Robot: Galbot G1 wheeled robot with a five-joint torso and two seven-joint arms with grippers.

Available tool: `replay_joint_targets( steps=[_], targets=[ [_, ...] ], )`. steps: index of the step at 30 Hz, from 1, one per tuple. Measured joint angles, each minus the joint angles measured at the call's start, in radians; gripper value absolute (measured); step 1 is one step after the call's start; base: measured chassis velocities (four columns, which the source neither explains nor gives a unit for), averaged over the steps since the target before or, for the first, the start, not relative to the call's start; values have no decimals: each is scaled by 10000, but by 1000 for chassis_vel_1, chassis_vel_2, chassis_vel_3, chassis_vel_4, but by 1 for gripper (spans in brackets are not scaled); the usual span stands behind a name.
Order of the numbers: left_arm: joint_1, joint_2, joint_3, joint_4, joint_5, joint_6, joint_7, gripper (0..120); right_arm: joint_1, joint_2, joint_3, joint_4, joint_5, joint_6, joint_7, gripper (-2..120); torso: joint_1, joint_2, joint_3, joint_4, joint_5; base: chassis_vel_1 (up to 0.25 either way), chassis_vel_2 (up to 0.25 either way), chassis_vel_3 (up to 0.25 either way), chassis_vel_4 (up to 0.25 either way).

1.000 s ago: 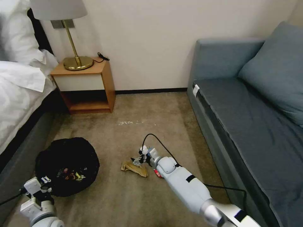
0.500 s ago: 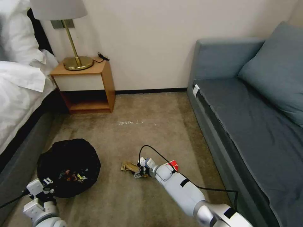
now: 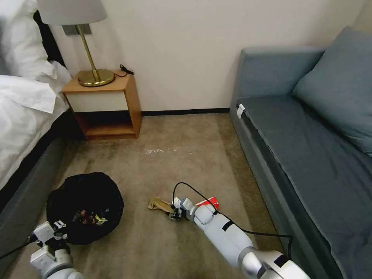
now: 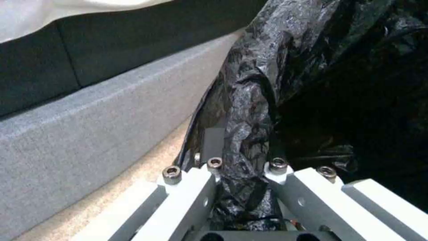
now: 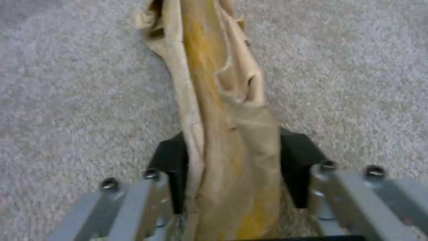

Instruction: Pick up the trash bin, then pick up the garbage on the floor and place it into the trash bin.

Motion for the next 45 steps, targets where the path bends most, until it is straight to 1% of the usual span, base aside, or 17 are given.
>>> replay_joint_targets(
  steps=[3, 5, 8, 11, 19, 22, 23, 26, 27, 30, 32, 34, 35, 36, 41, 44, 45],
  targets=[
    [-24, 4, 18, 28, -10, -31, 22, 3, -40, -7, 83, 45, 103, 69, -3, 30, 0, 0, 0, 0, 0, 0, 0, 0, 0],
    [-29, 3, 22, 32, -10, -42, 26, 3, -45, -7, 97, 48, 141, 92, -6, 26, 0, 0, 0, 0, 0, 0, 0, 0, 0],
    [-35, -24, 64, 38, -3, -93, 93, 3, -147, -45, 150, 211, 396, 257, -128, 13, 0, 0, 0, 0, 0, 0, 0, 0, 0],
    [-46, -54, 77, 38, 3, -117, 119, 3, -218, -85, 151, 324, 461, 301, -133, 7, 0, 0, 0, 0, 0, 0, 0, 0, 0],
    [18, -105, 88, 37, 8, -219, 128, 3, -322, -225, 163, 836, 973, 476, -188, 6, 0, 0, 1, 0, 0, 0, 0, 0, 0],
    [35, -115, 88, 37, 10, -232, 129, 3, -316, -231, 156, 1314, 1884, 779, -236, 6, 0, 0, 0, 0, 0, 0, 0, 0, 0],
    [35, -115, 88, 37, 10, -232, 129, 3, -316, -231, 156, 1314, 1884, 779, -236, 6, 0, 0, 0, 0, 0, 0, 0, 0, 0],
    [39, -162, 110, 14, 23, -232, 130, 3, -307, -176, 111, 1915, 3072, 1051, -187, 5, 0, 0, 0, 0, 0, 0, 0, 0, 0],
    [39, -162, 110, 14, 23, -232, 130, 3, -307, -176, 111, 1915, 3072, 1051, -187, 5, 0, 0, 0, 0, 0, 0, 0, 0, 0],
    [48, -247, 164, -118, 45, -202, 133, 3, -399, -183, -192, 2982, 4616, 1300, -323, 5, 0, 0, 0, 1, -1, 0, 0, 0, 0],
    [61, -256, 171, -161, 34, -184, 133, 3, -419, -195, -266, 3160, 4810, 1312, -359, 5, 0, 0, 0, 0, -1, 0, 0, 0, 0],
    [113, -319, 204, -360, 34, -115, 135, 3, -518, -252, -684, 4065, 5712, 1343, -620, 5, 0, 1, 0, 1, -1, 0, 0, 0, 0],
    [113, -319, 204, -360, 34, -115, 135, 3, -518, -252, -684, 4065, 5712, 1343, -620, 5, 0, 1, 0, 1, -1, 0, 0, 0, 0],
    [141, -357, 222, -473, 67, -66, 136, 3, -566, -288, -952, 4569, 6114, 1344, -784, 5, 0, 0, 0, 1, -1, 0, 0, 0, 0],
    [217, -499, 287, -825, 323, 76, 138, 3, -623, -359, -1936, 5890, 6852, 1259, -1022, 5, 0, 0, 0, 0, -1, 0, 0, 0, 0],
    [277, -542, 307, -946, 410, 109, 132, 3, -623, -371, -2365, 6186, 7162, 1242, -1022, 5, 0, 0, 0, 1, -1, 0, 0, 0, 0],
    [351, -613, 331, -1099, 494, 139, 111, 3, -641, -411, -2907, 6491, 7336, 1229, -1031, 5, 0, 0, 0, 1, -1, 0, 0, 0, 0]
  ],
)
